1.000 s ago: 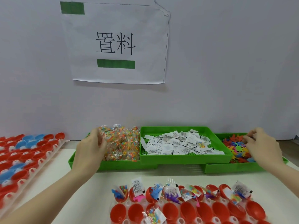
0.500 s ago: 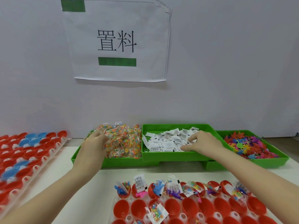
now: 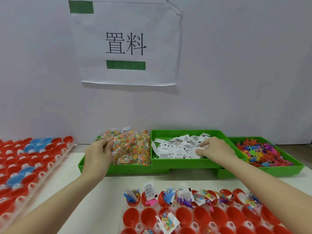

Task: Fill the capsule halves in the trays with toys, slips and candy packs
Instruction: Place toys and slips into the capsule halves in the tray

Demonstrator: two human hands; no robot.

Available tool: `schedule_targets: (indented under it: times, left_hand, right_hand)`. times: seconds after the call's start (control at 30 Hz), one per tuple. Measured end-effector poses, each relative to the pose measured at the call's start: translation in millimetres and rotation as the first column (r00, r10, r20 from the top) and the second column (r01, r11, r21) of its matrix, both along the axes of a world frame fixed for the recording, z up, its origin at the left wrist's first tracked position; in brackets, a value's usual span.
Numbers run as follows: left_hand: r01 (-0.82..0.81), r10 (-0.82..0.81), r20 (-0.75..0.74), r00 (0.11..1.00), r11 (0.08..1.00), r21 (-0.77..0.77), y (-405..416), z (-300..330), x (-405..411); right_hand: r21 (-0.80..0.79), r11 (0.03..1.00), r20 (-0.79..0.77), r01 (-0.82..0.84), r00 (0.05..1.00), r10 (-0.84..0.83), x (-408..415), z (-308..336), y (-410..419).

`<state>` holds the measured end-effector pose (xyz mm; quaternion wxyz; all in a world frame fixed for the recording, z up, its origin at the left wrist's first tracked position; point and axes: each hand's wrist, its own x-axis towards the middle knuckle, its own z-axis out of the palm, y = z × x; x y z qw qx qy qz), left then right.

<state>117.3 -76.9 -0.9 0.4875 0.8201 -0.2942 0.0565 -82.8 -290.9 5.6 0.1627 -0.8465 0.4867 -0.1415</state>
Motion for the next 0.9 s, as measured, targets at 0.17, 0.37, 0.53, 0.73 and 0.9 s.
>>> schedule_targets:
  times: [0.17, 0.37, 0.53, 0.73, 0.9]
  left_hand:
    - [-0.018, -0.026, -0.334, 0.942, 0.992, -0.128, -1, 3, 0]
    - [-0.075, -0.003, -0.422, 0.907, 0.983, -0.167, -3, 8, -3]
    - [-0.049, -0.069, -0.446, 0.892, 0.968, -0.247, -3, 10, -7]
    - [0.185, -0.365, -0.474, 0.801, 0.905, -0.383, -7, 42, -62]
    - [0.427, -0.667, -0.437, 0.603, 0.733, -0.529, -4, 63, -131]
  right_hand:
    - [-0.118, 0.993, 0.045, 0.014, 0.999, -0.009, -2, 2, 2]
    - [-0.253, 0.962, 0.376, 0.098, 0.927, 0.005, -8, 12, 6]
    - [-0.019, 0.998, 0.601, 0.056, 0.799, -0.034, -8, 29, 15]
    - [0.302, 0.866, 0.821, -0.398, 0.571, -0.024, -25, 58, 67]
    - [0.298, 0.788, 0.88, -0.539, 0.475, -0.007, -44, 66, 112]
